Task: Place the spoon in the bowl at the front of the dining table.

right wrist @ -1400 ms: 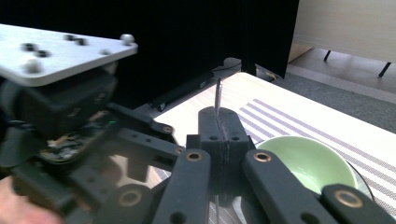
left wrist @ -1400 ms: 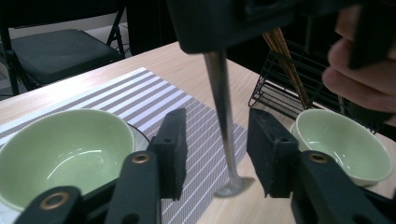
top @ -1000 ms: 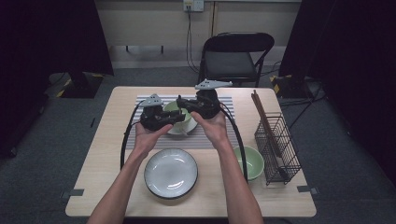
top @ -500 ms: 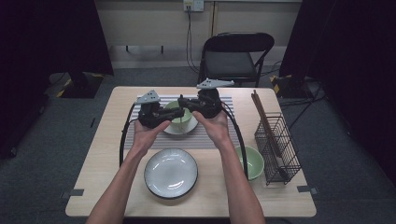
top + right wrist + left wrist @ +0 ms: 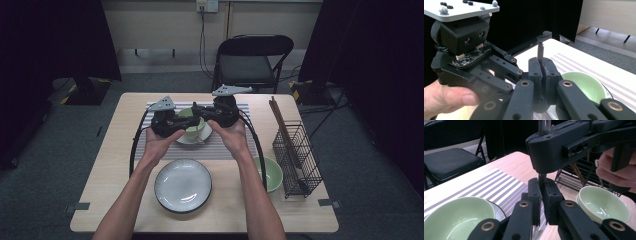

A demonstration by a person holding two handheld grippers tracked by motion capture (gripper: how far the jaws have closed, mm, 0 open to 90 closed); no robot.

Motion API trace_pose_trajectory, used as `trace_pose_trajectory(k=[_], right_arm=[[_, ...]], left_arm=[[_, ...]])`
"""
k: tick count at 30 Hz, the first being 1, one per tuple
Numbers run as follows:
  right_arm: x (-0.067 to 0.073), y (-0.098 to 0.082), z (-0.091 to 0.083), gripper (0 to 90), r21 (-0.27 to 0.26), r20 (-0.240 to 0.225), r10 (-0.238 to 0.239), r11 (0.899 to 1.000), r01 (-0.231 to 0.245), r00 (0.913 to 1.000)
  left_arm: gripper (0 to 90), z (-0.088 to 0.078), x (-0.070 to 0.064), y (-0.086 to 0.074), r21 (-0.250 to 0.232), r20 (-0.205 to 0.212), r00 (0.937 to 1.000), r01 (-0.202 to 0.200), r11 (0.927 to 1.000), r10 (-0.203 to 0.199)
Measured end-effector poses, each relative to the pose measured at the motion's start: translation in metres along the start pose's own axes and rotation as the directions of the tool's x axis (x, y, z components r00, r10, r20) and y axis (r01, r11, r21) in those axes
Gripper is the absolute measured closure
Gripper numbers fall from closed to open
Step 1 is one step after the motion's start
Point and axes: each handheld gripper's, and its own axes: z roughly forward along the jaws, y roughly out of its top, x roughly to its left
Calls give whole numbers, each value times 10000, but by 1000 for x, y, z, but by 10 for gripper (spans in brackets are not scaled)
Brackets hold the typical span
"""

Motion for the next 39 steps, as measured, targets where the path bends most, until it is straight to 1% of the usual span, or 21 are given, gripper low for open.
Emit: trace_pose_trajectory(k=[3,4,6,9,11,12,19,20,22,25,27,28,29,30,32,33,34,36,37,38,39], right_arm=[[-1,0,-1,817,6,-51,6,10000,-6,10000],[-1,0,-2,817,31,40,-32,10000,32,10000],[-1,0,-2,819,37,17,-39,10000,39,10000],[-1,-1,-3,776,-16,24,-9,10000,9,10000],[-1,-2,-6,746,0,128,-41,10000,41,9999],[-1,-2,-8,729,-8,158,-24,10000,24,9999],[-9,-10,-27,643,23,624,186,9998,-188,9979],[-9,-11,-30,634,61,692,196,9998,-201,9974],[-11,-14,-36,615,122,803,207,9997,-217,9966],[-12,-19,-46,585,142,989,226,9996,-241,9948],[-13,-23,-52,575,118,1092,285,9995,-299,9936],[-14,-25,-56,570,126,1136,285,9995,-301,9931],[-14,-27,-59,566,135,1213,284,9995,-302,9922],[-15,-28,-62,566,119,1246,282,9995,-299,9918],[-15,-32,-67,563,135,1304,293,9994,-313,9910],[-15,-34,-69,563,150,1328,299,9994,-322,9907],[-15,-36,-71,563,193,1354,318,9992,-347,9903],[-16,-40,-76,563,250,1440,334,9990,-374,9890],[-16,-42,-78,563,273,1475,357,9988,-401,9884],[-17,-44,-80,563,265,1514,373,9988,-417,9878],[-17,-46,-83,563,270,1552,383,9987,-430,9871]], left_arm=[[897,-1,2,0,-82,6,10000,5,10000,-5],[897,-1,2,0,-79,-10,10000,6,10000,-6],[897,-1,1,0,-25,-57,10000,-65,10000,65],[897,-2,3,0,-51,-72,10000,51,10000,-52],[897,-3,6,-1,49,-208,9998,3,10000,-2],[897,-4,7,-1,-32,-207,9998,60,10000,-61],[897,-11,23,-1,-95,-557,9982,236,9997,-241],[897,-11,25,-1,-155,-583,9977,349,9993,-357],[897,-11,30,0,-72,-732,9967,334,9994,-338],[897,-11,37,2,-92,-837,9958,356,9993,-363],[897,-10,41,2,-144,-910,9947,462,9988,-473],[897,-9,43,2,-192,-926,9947,435,9989,-451],[897,-8,44,1,-162,-944,9941,514,9985,-527],[897,-8,46,1,-100,-1033,9935,479,9988,-487],[897,-6,48,2,-68,-1056,9933,456,9989,-461],[897,-5,49,2,-82,-1027,9932,538,9985,-543],[897,-4,50,3,-31,-1112,9926,484,9988,-484],[897,-1,52,5,-76,-1067,9932,453,9989,-458],[897,0,53,7,-69,-1126,9930,339,9994,-344],[897,1,54,8,-113,-1166,9927,307,9995,-319],[897,3,56,8,-126,-1105,9932,358,9993,-370]])
